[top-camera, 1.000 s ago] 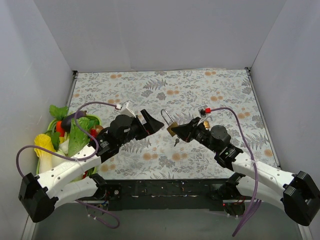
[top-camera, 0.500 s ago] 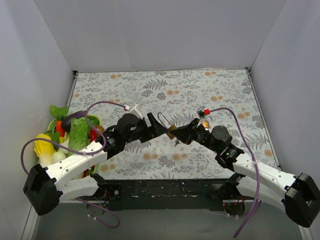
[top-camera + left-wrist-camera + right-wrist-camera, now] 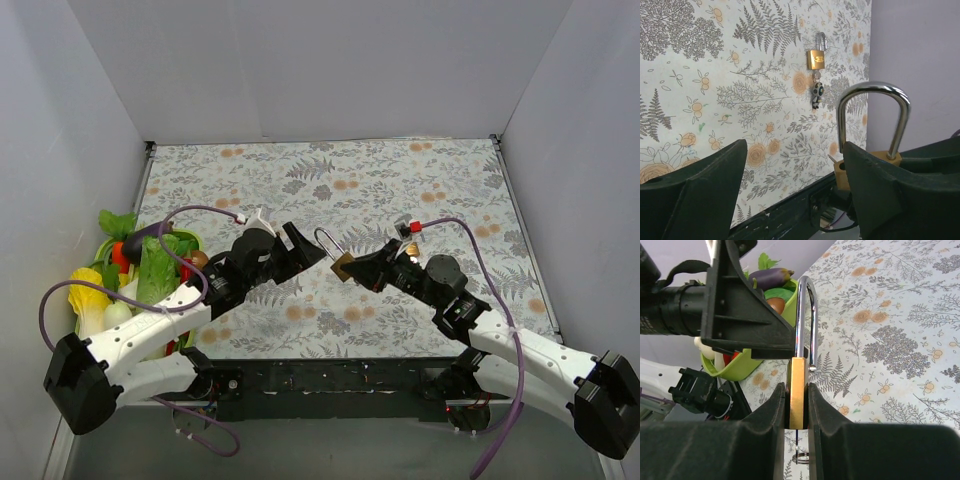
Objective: Unlock with the key
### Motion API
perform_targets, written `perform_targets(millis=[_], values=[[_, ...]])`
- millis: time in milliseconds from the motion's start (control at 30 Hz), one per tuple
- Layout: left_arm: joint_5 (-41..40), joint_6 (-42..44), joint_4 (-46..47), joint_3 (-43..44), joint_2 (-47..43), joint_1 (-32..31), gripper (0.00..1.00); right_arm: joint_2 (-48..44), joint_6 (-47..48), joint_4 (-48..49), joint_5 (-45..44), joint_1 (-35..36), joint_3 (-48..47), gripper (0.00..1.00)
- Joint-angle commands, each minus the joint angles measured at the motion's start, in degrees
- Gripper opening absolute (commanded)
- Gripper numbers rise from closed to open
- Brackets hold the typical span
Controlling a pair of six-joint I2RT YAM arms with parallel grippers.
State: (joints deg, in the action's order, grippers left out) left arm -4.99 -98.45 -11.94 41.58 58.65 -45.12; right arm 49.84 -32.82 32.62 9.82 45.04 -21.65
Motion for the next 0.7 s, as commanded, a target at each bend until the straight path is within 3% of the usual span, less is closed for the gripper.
perform_targets(millis=[0, 200, 667], values=[[-0.4, -1.1, 1.3, -0.1, 2.7, 0.1, 0.75, -1.2, -0.5, 8.1, 0.5, 1.1, -1.2, 0.01], [0.5, -1.4, 2.1, 0.1, 3.9, 0.1, 0.70, -1.6, 0.1, 7.4, -0.5, 1.5, -1.3, 0.01], [-1.2, -3.7, 9.0, -1.9, 5.8, 0.1, 0.70, 1.4, -2.9, 11.8, -0.2, 3.2, 0.1, 0.01]])
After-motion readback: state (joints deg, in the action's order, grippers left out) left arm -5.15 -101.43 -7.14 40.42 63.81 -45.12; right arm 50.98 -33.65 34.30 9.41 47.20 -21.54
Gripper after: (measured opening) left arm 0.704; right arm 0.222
